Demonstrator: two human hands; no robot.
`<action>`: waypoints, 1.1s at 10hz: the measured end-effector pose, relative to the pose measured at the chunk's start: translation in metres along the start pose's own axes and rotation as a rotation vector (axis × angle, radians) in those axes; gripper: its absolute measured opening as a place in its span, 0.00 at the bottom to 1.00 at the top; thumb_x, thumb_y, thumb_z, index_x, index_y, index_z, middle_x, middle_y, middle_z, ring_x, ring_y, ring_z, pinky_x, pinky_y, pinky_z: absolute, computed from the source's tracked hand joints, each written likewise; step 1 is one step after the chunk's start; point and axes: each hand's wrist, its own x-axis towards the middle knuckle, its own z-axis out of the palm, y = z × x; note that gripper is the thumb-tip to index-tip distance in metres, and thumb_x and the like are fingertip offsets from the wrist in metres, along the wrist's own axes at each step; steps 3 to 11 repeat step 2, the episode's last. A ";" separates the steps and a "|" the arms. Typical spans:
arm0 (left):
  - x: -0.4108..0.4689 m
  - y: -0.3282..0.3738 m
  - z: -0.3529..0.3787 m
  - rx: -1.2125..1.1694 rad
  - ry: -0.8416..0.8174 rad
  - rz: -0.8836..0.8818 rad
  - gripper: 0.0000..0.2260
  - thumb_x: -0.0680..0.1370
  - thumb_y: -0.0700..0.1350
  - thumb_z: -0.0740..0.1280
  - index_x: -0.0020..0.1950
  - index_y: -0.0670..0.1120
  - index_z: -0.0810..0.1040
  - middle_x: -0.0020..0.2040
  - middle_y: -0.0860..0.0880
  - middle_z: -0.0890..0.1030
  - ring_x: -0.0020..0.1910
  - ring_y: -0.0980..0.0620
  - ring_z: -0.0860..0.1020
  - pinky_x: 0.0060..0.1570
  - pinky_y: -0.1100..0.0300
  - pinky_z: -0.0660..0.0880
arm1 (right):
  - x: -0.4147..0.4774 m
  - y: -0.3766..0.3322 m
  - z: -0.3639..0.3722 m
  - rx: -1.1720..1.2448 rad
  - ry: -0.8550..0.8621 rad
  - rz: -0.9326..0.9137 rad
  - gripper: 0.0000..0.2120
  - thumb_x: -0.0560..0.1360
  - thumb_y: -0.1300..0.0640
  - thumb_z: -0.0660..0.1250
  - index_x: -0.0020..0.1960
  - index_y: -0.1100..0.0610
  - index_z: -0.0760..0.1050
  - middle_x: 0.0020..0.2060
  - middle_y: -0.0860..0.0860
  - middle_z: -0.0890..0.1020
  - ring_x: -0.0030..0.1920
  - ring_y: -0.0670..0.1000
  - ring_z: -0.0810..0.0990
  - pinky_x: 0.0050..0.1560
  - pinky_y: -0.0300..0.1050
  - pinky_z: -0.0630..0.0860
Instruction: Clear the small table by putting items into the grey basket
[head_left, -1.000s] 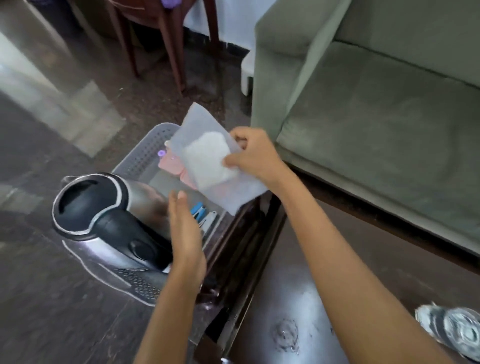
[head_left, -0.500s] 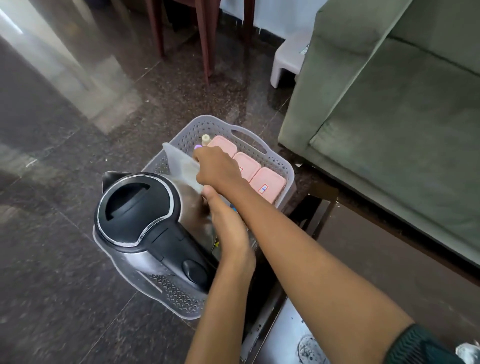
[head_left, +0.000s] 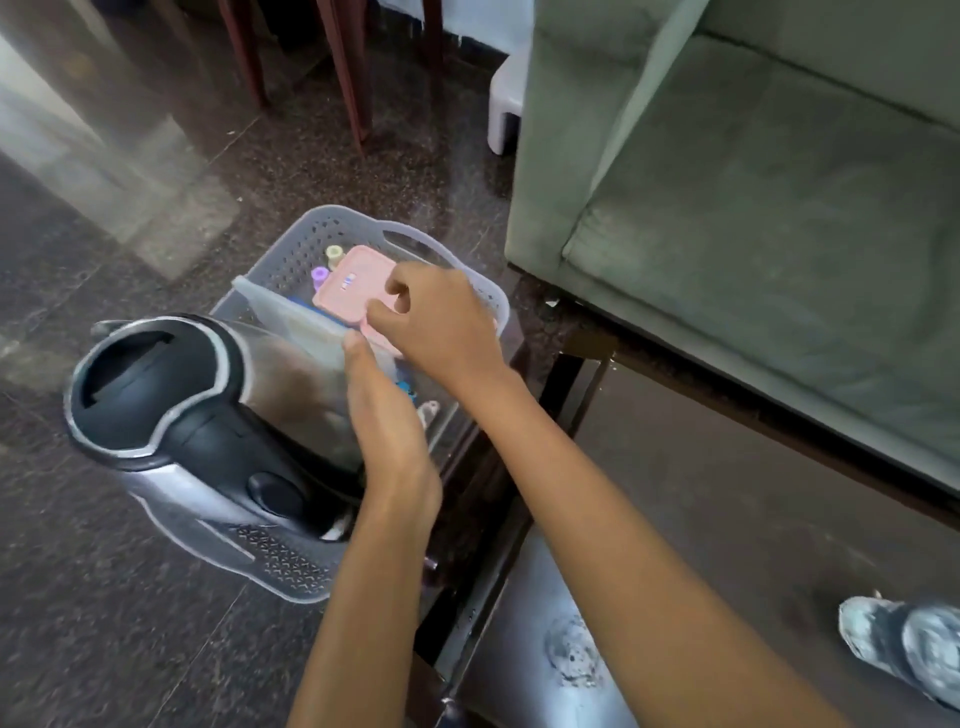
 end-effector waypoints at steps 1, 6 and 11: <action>-0.022 -0.013 0.009 0.129 -0.045 0.143 0.26 0.75 0.54 0.56 0.70 0.44 0.67 0.69 0.44 0.72 0.69 0.48 0.70 0.71 0.50 0.64 | -0.037 0.024 -0.030 0.007 0.064 0.082 0.09 0.72 0.57 0.62 0.48 0.60 0.77 0.47 0.57 0.83 0.49 0.60 0.78 0.44 0.48 0.71; -0.052 -0.035 0.020 0.249 -0.002 0.295 0.25 0.78 0.46 0.57 0.74 0.42 0.59 0.75 0.46 0.62 0.74 0.52 0.60 0.74 0.53 0.56 | -0.078 0.056 -0.059 0.017 0.127 0.161 0.08 0.73 0.58 0.61 0.47 0.59 0.77 0.46 0.56 0.82 0.50 0.62 0.77 0.43 0.49 0.71; -0.052 -0.035 0.020 0.249 -0.002 0.295 0.25 0.78 0.46 0.57 0.74 0.42 0.59 0.75 0.46 0.62 0.74 0.52 0.60 0.74 0.53 0.56 | -0.078 0.056 -0.059 0.017 0.127 0.161 0.08 0.73 0.58 0.61 0.47 0.59 0.77 0.46 0.56 0.82 0.50 0.62 0.77 0.43 0.49 0.71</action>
